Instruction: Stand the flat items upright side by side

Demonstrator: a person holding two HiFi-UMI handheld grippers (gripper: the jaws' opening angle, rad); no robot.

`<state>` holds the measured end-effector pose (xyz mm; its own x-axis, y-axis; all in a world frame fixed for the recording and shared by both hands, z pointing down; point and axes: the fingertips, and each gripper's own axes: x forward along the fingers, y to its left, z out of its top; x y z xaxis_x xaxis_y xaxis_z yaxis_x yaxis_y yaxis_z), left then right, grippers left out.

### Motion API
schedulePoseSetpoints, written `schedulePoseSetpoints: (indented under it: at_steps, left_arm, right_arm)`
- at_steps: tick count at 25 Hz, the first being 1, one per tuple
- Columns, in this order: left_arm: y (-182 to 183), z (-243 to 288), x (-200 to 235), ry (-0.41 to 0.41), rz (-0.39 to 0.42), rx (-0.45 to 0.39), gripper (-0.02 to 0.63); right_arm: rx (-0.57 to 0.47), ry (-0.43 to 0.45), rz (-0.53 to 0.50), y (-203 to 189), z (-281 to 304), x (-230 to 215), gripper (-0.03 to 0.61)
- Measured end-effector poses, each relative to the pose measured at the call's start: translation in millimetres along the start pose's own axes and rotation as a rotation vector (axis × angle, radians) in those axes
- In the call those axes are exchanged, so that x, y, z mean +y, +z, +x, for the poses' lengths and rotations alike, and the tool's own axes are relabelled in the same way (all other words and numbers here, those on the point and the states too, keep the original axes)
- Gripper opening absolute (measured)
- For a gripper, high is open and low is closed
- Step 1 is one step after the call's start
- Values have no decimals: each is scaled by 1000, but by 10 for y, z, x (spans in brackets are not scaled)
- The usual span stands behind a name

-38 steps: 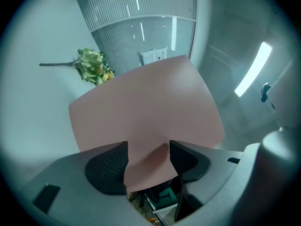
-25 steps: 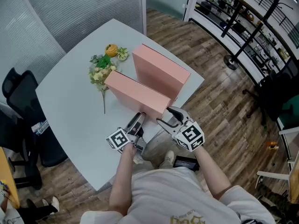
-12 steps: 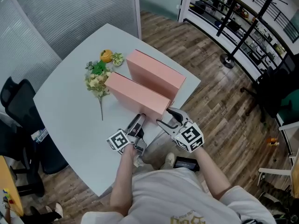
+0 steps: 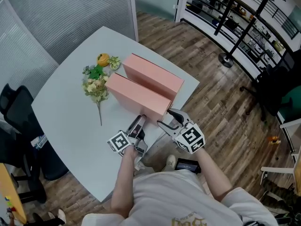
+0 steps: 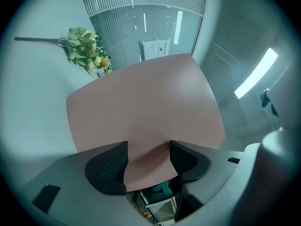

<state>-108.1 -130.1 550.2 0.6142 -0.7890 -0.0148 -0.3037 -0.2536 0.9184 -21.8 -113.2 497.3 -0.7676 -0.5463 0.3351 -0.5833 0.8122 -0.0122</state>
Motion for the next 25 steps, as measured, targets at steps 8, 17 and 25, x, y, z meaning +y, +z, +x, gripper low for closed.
schedulePoseSetpoints:
  at_steps: [8,17,25]
  left_arm:
    - [12,103,-13,-19,-10,12,265]
    - [46,186,5,-20,7,25,265]
    - [11,270,-7,-44,-49,24,265]
  right_arm:
    - [5,-17,1,6,1,-85,268]
    - [9,-31,3,23,10,-162,268]
    - [11,-45,7,14,-2,-222,268]
